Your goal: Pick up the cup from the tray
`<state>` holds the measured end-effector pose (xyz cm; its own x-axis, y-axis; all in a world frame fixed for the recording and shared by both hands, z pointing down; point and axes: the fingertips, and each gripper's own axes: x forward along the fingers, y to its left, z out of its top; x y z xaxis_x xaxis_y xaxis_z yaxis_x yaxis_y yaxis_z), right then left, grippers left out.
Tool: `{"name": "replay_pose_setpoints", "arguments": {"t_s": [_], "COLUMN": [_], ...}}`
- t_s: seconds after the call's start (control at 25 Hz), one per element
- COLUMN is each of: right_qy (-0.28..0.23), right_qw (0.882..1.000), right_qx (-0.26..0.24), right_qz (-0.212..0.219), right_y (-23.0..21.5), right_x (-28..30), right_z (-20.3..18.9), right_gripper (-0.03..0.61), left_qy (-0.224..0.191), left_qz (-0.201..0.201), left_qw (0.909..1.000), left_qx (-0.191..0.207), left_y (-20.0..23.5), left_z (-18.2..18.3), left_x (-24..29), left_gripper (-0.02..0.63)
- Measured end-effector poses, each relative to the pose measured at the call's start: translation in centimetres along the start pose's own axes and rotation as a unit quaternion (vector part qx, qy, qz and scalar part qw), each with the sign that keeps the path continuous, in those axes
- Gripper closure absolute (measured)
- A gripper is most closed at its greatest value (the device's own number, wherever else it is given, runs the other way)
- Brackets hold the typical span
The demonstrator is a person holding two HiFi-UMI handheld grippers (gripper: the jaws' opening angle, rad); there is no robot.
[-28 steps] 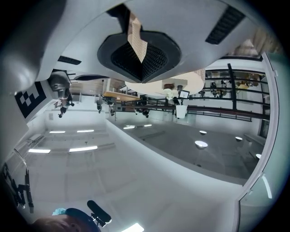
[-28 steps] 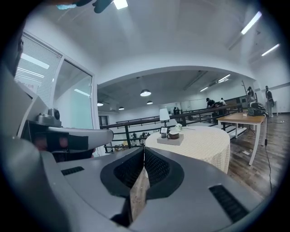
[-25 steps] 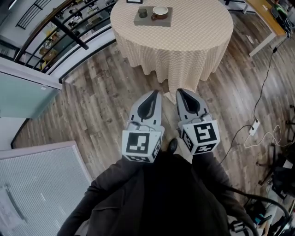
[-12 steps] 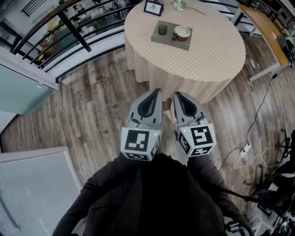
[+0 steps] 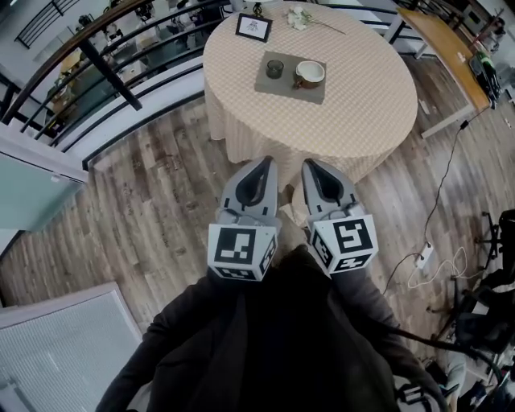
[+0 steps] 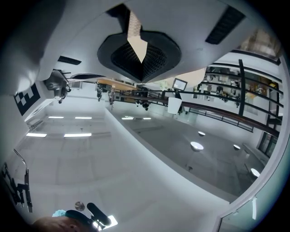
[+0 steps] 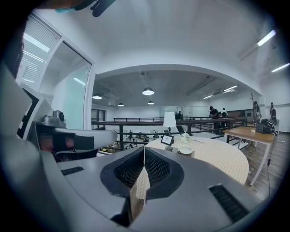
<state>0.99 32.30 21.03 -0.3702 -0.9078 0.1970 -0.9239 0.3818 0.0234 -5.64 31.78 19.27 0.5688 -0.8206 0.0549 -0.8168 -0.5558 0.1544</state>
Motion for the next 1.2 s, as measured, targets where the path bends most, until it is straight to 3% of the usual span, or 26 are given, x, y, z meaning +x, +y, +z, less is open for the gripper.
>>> {"name": "replay_pose_setpoints", "arguments": {"t_s": [0.72, 1.2], "right_qy": [0.023, 0.012], "right_qw": [0.999, 0.998], "right_qx": [0.038, 0.059], "right_qz": [-0.020, -0.016], "right_y": [-5.0, -12.1], "right_x": [4.6, 10.3], "right_z": [-2.4, -1.7], "right_gripper": [0.571, 0.571], "left_qy": [0.062, 0.080], "left_qz": [0.003, 0.001], "left_qw": [0.9980, 0.9967], "left_qx": [-0.006, 0.014], "left_y": [2.0, 2.1], "left_z": [-3.1, -2.8], "left_x": [5.9, 15.0], "left_gripper": [0.607, 0.607]}}
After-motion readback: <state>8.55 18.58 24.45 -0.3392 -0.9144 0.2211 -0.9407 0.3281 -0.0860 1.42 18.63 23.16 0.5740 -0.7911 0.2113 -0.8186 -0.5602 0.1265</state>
